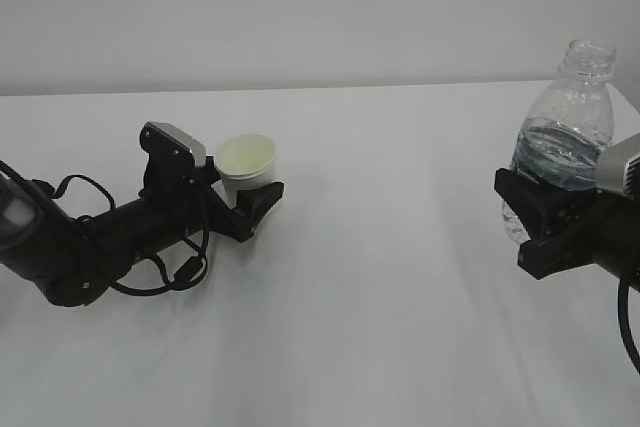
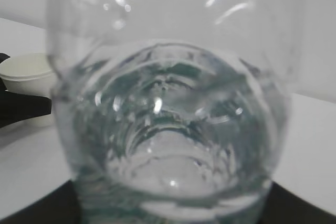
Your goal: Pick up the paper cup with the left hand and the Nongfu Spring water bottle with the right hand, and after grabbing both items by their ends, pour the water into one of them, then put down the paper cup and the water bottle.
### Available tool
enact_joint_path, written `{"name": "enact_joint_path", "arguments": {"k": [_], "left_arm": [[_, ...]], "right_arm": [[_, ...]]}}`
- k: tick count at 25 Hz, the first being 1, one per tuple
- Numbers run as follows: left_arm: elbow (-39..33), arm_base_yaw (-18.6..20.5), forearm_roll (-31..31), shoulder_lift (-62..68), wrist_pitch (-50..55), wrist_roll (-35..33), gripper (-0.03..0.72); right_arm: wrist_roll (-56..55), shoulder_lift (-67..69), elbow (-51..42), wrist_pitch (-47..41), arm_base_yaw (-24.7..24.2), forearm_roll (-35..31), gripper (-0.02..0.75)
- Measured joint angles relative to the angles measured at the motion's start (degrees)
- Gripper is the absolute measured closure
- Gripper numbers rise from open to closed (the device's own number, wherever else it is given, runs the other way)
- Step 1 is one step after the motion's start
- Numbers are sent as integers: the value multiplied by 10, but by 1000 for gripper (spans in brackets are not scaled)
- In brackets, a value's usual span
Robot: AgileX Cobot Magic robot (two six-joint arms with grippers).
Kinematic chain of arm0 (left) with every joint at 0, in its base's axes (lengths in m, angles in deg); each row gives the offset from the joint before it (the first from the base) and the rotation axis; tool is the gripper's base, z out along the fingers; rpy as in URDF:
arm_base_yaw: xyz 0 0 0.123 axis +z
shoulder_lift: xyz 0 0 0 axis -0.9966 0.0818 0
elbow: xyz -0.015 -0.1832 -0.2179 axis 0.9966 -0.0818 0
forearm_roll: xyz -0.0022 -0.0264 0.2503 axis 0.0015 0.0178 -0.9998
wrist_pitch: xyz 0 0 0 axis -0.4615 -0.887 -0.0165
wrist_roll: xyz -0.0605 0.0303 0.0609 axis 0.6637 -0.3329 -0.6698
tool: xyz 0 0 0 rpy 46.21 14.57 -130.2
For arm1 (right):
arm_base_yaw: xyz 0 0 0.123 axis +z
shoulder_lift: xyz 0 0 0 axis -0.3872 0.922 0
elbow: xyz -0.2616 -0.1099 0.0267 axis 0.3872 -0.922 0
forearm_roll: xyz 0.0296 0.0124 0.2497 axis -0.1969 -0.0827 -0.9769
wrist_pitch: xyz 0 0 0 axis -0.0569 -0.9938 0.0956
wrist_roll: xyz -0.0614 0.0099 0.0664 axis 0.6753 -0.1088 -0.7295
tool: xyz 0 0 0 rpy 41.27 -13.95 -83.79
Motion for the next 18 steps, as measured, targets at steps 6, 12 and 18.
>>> {"name": "enact_joint_path", "arguments": {"k": [6, 12, 18], "left_arm": [[0, -1, 10, 5, 0, 0, 28], [0, -1, 10, 5, 0, 0, 147], [0, -1, 10, 5, 0, 0, 223]], "right_arm": [[0, 0, 0, 0, 0, 0, 379], [0, 0, 0, 0, 0, 0, 379], [0, 0, 0, 0, 0, 0, 379]]}}
